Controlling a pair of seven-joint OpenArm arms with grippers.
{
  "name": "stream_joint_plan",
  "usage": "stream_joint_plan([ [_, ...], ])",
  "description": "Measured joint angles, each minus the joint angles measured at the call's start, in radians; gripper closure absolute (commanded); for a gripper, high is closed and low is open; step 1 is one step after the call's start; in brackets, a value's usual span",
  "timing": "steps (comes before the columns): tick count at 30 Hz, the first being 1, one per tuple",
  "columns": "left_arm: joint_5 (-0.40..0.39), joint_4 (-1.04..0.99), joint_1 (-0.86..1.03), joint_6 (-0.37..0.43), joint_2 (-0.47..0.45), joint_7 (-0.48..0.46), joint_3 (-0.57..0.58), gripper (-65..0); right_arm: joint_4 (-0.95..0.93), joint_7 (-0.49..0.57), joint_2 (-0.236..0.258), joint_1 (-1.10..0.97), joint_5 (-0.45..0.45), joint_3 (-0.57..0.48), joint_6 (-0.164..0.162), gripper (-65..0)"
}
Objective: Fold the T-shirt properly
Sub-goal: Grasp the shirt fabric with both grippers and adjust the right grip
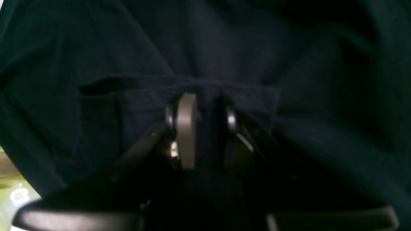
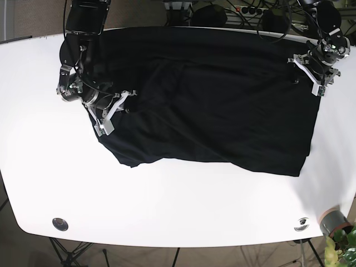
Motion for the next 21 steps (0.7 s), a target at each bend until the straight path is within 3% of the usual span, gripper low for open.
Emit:
stream_joint_plan([
  [9, -0.002, -0.006, -0.006, 0.0, 0.0, -0.002, 0.0, -37.2, -0.013, 0.026, 0.006, -0.002, 0.0, 0.004, 0.0, -37.4],
  [21, 0.012, -0.009, -0.022, 0.0, 0.002, 0.004, 0.0, -37.2, -0.013, 0.034, 0.031, -0.002, -0.004, 0.009, 0.0, -39.3],
])
